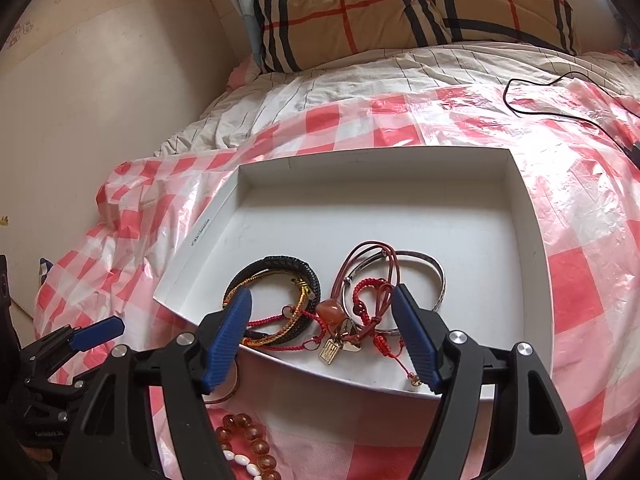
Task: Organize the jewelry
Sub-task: 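Withdraw both tools from the tray toward the remaining bead bracelets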
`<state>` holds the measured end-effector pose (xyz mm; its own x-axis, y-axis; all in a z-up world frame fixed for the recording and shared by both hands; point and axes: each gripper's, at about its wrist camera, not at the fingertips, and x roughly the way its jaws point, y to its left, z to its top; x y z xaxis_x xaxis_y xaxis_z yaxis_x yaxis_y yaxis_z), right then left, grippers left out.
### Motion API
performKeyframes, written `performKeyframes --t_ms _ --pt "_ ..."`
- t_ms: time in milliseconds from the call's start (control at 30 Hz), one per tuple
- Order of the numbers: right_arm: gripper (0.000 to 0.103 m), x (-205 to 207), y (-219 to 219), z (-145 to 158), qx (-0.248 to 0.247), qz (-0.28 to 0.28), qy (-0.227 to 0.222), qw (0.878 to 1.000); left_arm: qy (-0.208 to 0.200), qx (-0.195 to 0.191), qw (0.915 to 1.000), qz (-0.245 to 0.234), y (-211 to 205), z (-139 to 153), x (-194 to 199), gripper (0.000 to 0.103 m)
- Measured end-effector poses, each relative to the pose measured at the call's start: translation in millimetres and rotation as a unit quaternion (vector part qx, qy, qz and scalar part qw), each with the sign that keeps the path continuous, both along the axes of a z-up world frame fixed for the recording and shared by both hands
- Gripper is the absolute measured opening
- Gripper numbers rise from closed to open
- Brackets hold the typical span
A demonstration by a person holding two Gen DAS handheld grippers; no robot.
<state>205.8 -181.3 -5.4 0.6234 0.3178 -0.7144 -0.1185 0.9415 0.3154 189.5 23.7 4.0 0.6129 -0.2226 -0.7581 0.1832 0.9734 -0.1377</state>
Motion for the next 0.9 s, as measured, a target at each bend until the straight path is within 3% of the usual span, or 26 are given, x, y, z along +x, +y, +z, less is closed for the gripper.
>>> performKeyframes --t_ms 500,900 --pt "0.071 -2 1 1 0.001 0.002 -0.006 1.0 -0.003 0.008 1.0 -0.003 -5 1 1 0.082" --pt "0.071 -20 -29 17 0.033 -0.016 -0.009 0.999 0.059 -0.052 0.9965 0.028 13 -25 22 0.084"
